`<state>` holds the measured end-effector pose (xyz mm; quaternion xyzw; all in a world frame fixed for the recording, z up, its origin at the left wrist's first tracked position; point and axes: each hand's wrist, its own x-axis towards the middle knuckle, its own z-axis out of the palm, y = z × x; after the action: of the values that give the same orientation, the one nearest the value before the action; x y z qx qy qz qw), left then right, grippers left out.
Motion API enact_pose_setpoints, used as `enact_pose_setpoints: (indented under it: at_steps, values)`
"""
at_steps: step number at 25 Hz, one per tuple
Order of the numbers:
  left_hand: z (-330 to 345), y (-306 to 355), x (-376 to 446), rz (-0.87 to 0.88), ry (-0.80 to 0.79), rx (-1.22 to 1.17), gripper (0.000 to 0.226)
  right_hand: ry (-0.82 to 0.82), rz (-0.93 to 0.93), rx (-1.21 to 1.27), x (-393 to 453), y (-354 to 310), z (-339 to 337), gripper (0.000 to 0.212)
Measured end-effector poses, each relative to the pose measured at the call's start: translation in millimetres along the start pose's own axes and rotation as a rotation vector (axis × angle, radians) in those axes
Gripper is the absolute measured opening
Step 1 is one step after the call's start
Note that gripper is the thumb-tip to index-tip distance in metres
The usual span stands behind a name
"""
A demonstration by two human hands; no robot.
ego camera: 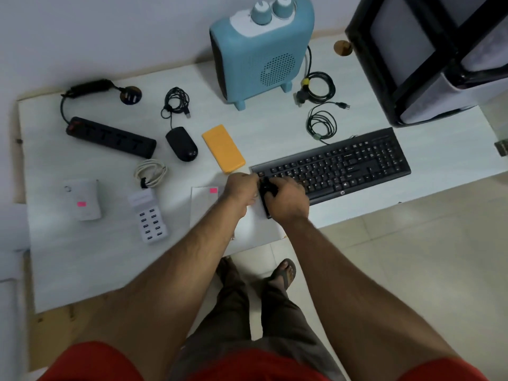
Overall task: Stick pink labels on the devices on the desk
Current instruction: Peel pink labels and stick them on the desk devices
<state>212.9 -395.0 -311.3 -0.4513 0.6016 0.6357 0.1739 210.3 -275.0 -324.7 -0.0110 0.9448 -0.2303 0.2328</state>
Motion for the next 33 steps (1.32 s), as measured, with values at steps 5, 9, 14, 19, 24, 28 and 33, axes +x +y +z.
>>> enact_pose_setpoints:
  at_steps: [5, 9, 14, 19, 24, 28, 33]
  values:
    - [-76, -26, -10, 0.245, 0.223, 0.361, 0.021, -0.168, 0.075, 0.223, -24, -52, 31, 0.031]
    - [-113, -47, 5, 0.298, 0.321, 0.512, 0.015, -0.149, 0.05, 0.193, -14, -75, 61, 0.048]
    - [-110, -78, 34, 0.484, 0.225, 0.769, 0.048, -0.102, -0.054, 0.018, 10, -79, 88, 0.047]
    - [-117, -84, 43, 0.616, 0.187, 0.719, 0.052, -0.075, -0.096, 0.105, 22, -86, 90, 0.022]
    - [-124, -81, 41, 0.645, 0.18, 0.655, 0.05, -0.036, 0.007, 0.26, 24, -92, 92, 0.015]
    - [-122, -62, 24, 0.633, 0.208, 0.487, 0.029, -0.143, 0.21, 0.839, 7, -96, 74, 0.017]
    - [-118, -36, 0, 0.695, 0.214, 0.404, 0.021, -0.302, 0.32, 1.167, -12, -98, 43, 0.009]
